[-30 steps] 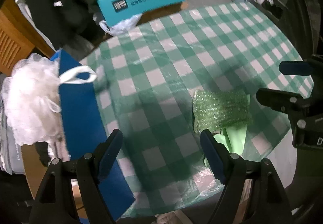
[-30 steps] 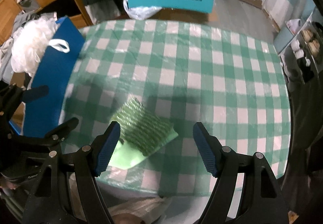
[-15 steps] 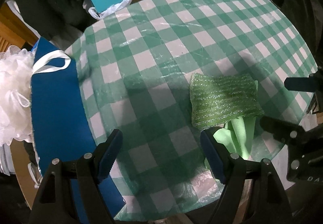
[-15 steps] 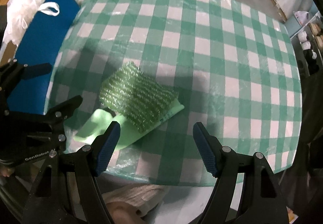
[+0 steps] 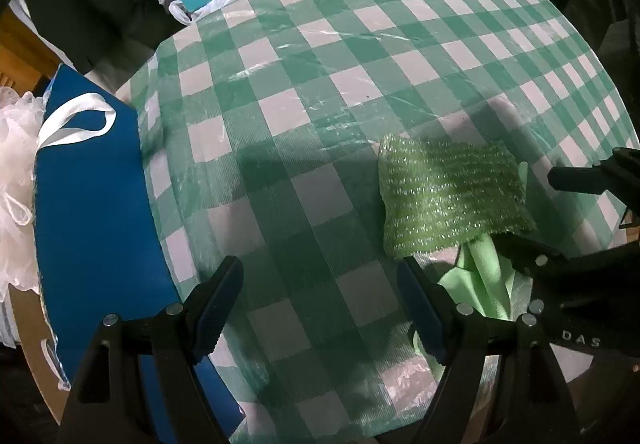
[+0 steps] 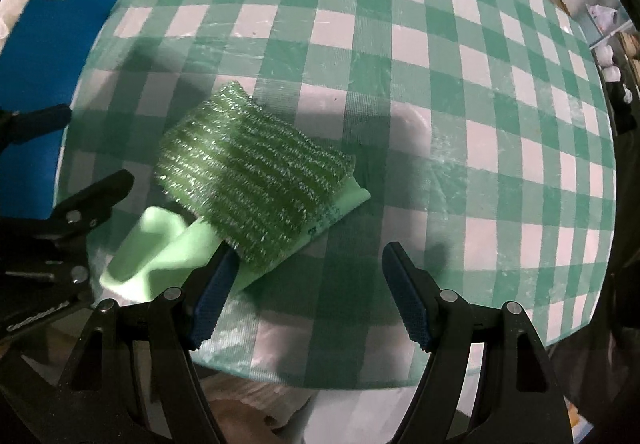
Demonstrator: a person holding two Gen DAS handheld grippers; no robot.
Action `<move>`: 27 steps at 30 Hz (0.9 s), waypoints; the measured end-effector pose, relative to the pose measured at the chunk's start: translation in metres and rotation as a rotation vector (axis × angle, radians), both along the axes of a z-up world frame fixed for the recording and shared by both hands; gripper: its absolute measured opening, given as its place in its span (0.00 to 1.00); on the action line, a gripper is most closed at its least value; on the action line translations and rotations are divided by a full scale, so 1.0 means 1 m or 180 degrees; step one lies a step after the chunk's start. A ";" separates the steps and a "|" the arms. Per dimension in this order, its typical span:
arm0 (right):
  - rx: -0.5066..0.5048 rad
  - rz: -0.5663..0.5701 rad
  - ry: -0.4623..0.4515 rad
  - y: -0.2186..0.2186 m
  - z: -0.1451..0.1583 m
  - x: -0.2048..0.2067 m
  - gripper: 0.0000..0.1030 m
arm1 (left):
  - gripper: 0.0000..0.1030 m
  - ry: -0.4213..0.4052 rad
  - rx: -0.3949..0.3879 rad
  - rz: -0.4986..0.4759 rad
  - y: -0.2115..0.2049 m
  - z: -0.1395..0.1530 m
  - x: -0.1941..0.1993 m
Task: Organize soft objects
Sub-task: 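Lower the right tool onto the green mesh scrubber pad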
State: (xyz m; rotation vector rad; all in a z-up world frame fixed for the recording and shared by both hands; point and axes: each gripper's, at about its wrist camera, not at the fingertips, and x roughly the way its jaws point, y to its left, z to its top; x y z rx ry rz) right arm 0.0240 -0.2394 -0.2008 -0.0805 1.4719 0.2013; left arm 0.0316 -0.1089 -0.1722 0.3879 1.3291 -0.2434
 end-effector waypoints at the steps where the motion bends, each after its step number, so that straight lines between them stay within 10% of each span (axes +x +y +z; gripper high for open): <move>1: -0.0006 -0.0007 -0.0006 0.000 -0.001 0.002 0.73 | 0.78 0.0007 -0.0006 0.0006 0.001 -0.001 0.002; 27: 0.0270 -0.0431 -0.0238 -0.034 -0.014 0.058 0.73 | 0.79 0.0033 -0.0158 0.0294 0.009 -0.006 0.051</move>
